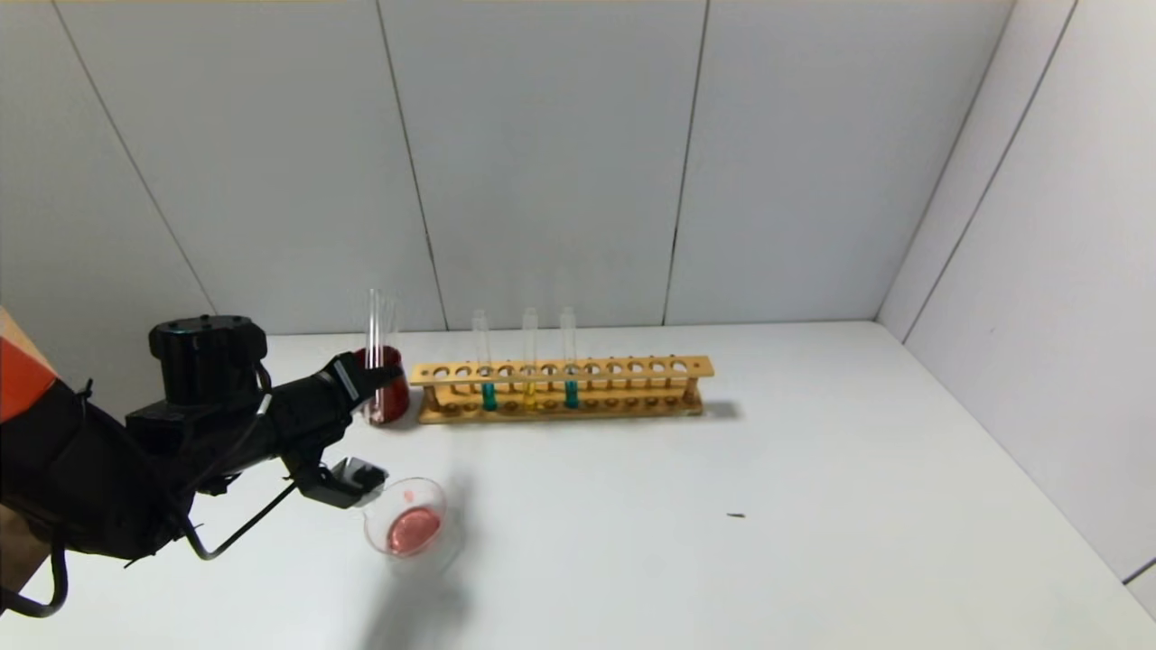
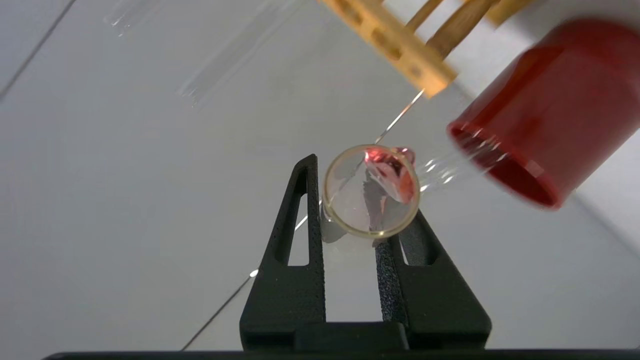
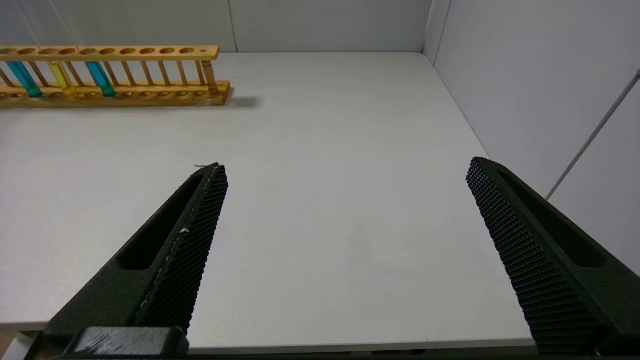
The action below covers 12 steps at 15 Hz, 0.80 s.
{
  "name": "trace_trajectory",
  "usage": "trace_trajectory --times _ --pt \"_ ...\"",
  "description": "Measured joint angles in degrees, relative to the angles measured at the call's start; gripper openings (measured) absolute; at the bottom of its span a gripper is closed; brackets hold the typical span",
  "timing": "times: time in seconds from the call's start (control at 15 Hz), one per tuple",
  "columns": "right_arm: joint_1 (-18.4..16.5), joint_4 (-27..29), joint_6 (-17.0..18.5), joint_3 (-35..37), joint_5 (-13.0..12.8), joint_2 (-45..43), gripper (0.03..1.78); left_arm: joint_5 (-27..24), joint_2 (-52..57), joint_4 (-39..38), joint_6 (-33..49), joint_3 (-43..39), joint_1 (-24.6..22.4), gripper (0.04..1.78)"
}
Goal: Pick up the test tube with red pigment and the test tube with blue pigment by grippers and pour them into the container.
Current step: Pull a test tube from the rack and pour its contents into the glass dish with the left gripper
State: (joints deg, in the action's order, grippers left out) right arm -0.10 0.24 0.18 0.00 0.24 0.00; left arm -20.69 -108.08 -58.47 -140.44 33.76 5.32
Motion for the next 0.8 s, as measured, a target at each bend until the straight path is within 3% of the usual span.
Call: trace_trajectory --times 0.27,0.8 --pt "0.0 0.02 -0.02 0.0 0.0 0.0 1.75 3.91 2.88 -6.91 -1.46 -4.16 3.02 0.33" --pt "0.0 0.02 -0.05 0.0 0.0 0.0 1.75 4.35 6.23 -7.29 -2.23 -5.45 4.49 0.33"
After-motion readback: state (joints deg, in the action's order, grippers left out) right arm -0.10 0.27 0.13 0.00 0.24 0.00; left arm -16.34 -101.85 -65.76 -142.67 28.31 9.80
